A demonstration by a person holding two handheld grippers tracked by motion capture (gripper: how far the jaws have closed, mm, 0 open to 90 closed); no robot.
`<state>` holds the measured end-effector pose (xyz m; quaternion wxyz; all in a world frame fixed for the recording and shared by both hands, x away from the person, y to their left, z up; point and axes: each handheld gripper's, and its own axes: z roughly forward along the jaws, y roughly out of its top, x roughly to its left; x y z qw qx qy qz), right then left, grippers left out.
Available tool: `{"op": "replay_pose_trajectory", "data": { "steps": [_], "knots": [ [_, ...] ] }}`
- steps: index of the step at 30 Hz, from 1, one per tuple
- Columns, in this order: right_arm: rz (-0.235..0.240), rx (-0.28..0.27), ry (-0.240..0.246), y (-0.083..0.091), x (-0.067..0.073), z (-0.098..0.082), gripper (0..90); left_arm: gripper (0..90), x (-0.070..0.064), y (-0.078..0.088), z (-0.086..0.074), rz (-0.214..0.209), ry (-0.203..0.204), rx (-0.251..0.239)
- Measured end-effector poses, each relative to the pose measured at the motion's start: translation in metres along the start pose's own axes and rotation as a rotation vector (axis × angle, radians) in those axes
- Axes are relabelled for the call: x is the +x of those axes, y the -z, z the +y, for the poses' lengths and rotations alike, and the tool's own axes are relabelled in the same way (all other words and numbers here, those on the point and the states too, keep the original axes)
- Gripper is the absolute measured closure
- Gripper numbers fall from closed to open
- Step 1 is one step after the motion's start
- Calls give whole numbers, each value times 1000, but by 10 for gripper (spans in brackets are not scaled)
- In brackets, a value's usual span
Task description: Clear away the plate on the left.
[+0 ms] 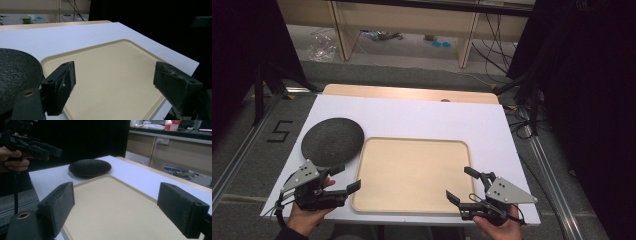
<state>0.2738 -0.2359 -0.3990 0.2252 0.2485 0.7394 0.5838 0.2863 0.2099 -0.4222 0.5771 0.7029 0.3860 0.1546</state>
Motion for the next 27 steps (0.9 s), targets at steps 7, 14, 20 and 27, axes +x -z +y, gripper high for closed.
{"op": "replay_pose_trajectory", "data": {
  "steps": [7, 14, 20, 27],
  "knots": [
    [7, 4, 1, 0, 0, 1, 154, 180, 2, 1, 0, 10, 4, -1],
    [5, 1, -2, -1, 1, 0, 154, 181, 5, 2, 0, 20, 17, 0],
    [21, 20, -3, 0, 1, 1, 154, 183, 8, 2, 0, 39, 23, 4],
    [8, -2, 10, -1, 1, 0, 155, 182, 17, 3, -1, 56, 47, 5]
  ]
}}
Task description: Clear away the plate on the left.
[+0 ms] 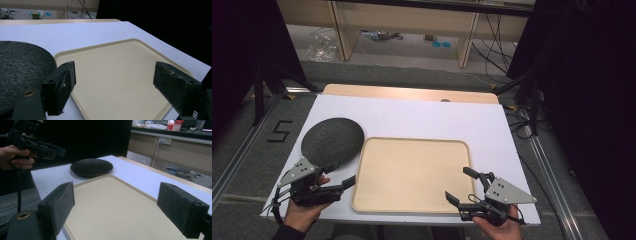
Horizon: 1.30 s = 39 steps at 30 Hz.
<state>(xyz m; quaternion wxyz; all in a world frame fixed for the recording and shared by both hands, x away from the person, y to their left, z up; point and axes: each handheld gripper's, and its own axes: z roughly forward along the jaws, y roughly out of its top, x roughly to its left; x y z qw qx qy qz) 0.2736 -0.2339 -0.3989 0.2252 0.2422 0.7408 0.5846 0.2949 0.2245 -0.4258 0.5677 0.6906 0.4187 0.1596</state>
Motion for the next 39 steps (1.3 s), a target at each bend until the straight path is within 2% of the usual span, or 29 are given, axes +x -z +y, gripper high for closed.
{"op": "replay_pose_trajectory", "data": {
  "steps": [11, 15, 18, 23, 24, 25, 30, 32, 34, 36, 39],
  "knots": [
    [5, 5, -4, 0, 1, 0, 155, 187, 18, 5, 0, 62, 51, -17],
    [13, -4, -5, -1, 1, 0, 155, 188, 23, 6, 0, 96, 32, -5],
    [16, 0, -3, 0, 1, 0, 155, 187, 27, 6, 0, 106, 45, -7],
    [10, 6, -2, 0, 1, 0, 155, 187, 32, 6, 0, 131, 42, 0],
    [19, -9, -8, -1, 1, 0, 155, 187, 34, 5, -1, 133, 43, 1],
    [13, 3, -3, 0, 1, 0, 155, 187, 35, 5, -1, 144, 44, 4],
    [21, -5, 0, -1, 1, 0, 155, 189, 44, 5, -2, 179, 61, 10],
    [17, 18, 4, 0, 1, 0, 155, 190, 48, 5, -3, 194, 68, 14],
    [18, 13, 4, 0, 1, 1, 155, 190, 51, 6, -4, 207, 76, 13],
    [35, 24, -9, 0, 2, 0, 155, 190, 54, 6, -4, 218, 87, 12],
    [20, 12, 2, -1, 1, 1, 155, 192, 58, 7, -5, 246, 104, 22]
  ]
}}
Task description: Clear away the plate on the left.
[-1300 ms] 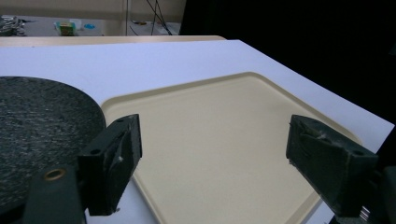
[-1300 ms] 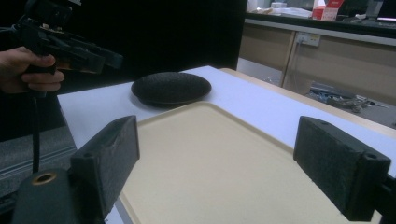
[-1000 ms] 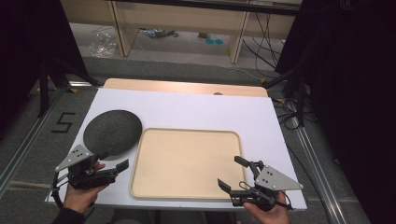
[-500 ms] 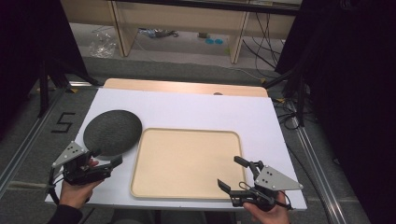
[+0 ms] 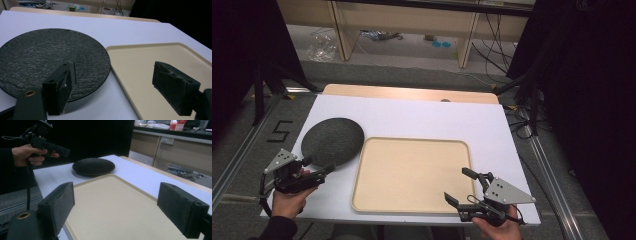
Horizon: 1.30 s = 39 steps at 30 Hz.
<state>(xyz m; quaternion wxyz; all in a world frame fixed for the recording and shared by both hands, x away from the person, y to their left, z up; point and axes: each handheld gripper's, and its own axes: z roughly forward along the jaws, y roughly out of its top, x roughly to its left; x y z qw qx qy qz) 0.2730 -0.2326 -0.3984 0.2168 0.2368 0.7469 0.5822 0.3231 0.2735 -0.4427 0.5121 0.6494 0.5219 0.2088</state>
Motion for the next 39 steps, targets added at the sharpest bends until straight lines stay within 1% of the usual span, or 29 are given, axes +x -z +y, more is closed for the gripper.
{"op": "replay_pose_trajectory", "data": {
  "steps": [2, 3, 4, 5, 6, 7, 8, 9, 11, 12, 16, 18, 20, 22, 23, 27, 30, 34, 36, 39],
  "knots": [
    [3, 6, -3, 0, 0, 0, 155, 192, 4, 0, 0, 12, 19, 0],
    [9, 13, -16, 0, 1, 0, 155, 192, 6, -1, 0, 14, 32, -7],
    [12, 13, -17, 0, 1, 0, 155, 194, 8, -1, 1, 18, 45, -7],
    [4, 3, -2, 0, 0, 0, 155, 195, 10, -1, 0, 19, 56, -11],
    [9, 6, -2, 0, 0, 0, 155, 196, 12, -1, 0, 26, 67, -16],
    [12, -2, -2, -1, 0, -1, 155, 197, 14, -2, 0, 18, 82, -39],
    [11, 5, -1, -1, 1, -1, 156, 198, 15, -2, 0, 22, 88, -34],
    [12, 0, -1, -1, 1, 0, 156, 198, 16, -3, 0, 25, 96, -34],
    [11, -1, 0, -1, 1, 0, 156, 197, 19, -5, 0, 31, 99, -29],
    [11, 5, 0, -1, 1, -1, 156, 197, 20, -6, 0, 43, 100, -15],
    [8, 0, 1, -1, 1, 0, 156, 197, 24, -10, -1, 56, 103, 0],
    [12, 2, 0, -1, 1, -1, 156, 197, 27, -11, -1, 59, 118, 3],
    [7, 2, 1, 0, 1, 0, 156, 198, 30, -12, -1, 57, 144, -4],
    [14, 1, 1, -1, 1, -1, 156, 198, 33, -12, -1, 56, 166, -17],
    [13, 6, 1, -1, 1, -1, 156, 198, 34, -12, -1, 68, 170, -7],
    [11, 5, 3, -1, 1, 0, 156, 198, 41, -13, -2, 74, 197, -18],
    [13, -1, 2, -1, 1, 0, 156, 199, 45, -13, -2, 89, 213, -18],
    [12, 6, 3, -1, 1, 0, 156, 200, 51, -13, -3, 104, 233, -9],
    [12, 1, 3, -1, 1, 0, 156, 200, 54, -14, -3, 108, 241, -2],
    [12, 6, 2, -1, 1, 0, 156, 200, 57, -15, -4, 105, 267, -1]
  ]
}}
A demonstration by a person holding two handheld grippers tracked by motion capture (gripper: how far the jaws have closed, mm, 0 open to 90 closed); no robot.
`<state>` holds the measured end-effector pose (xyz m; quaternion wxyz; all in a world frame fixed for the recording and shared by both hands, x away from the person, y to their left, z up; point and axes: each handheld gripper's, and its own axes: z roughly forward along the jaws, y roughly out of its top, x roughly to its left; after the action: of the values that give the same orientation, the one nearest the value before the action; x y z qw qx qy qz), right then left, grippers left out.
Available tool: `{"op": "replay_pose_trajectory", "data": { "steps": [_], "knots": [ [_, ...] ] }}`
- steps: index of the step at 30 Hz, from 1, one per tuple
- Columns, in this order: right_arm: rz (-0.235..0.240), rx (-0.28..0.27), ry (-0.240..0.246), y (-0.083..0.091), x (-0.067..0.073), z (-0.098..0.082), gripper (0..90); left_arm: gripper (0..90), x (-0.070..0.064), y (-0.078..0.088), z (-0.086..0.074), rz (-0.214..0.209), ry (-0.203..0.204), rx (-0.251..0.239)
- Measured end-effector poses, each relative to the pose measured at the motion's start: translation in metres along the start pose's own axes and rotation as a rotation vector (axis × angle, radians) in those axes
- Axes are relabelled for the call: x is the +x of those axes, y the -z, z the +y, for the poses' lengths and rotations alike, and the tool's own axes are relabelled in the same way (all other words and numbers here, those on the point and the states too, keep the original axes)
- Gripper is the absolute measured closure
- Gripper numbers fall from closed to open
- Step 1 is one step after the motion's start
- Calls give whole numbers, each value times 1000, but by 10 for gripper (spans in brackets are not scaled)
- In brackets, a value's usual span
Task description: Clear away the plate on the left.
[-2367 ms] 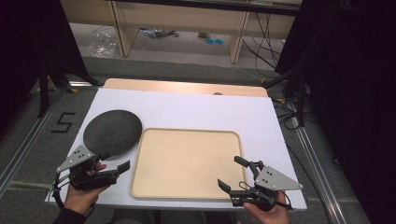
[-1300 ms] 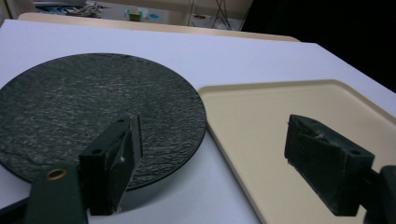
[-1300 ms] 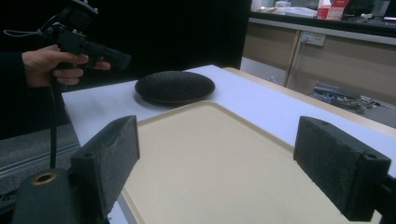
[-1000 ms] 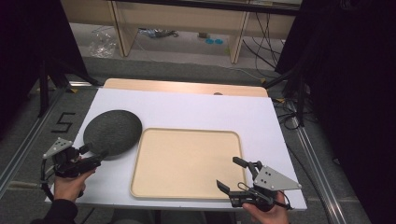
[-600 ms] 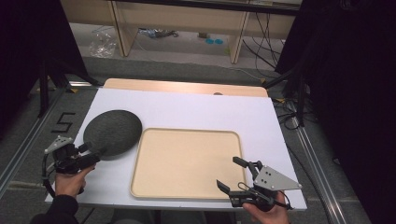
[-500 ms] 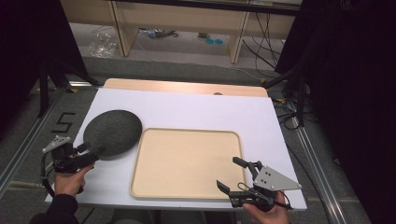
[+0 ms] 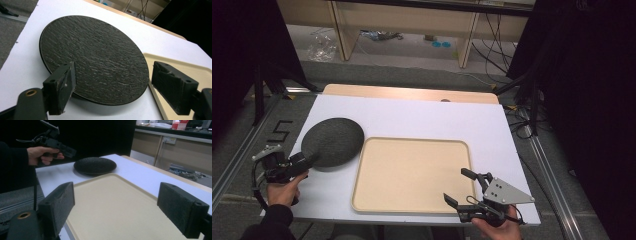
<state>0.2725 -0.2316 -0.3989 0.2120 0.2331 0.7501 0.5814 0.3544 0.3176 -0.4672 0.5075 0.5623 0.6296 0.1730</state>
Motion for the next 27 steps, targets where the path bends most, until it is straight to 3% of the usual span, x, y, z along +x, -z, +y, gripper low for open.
{"op": "replay_pose_trajectory", "data": {
  "steps": [10, 27],
  "knots": [
    [3, 0, 2, 0, 0, 0, 156, 202, 13, -2, 0, 17, 76, -4],
    [5, -2, 4, -1, 0, 0, 157, 208, 27, -7, 2, 38, 126, 16]
  ]
}}
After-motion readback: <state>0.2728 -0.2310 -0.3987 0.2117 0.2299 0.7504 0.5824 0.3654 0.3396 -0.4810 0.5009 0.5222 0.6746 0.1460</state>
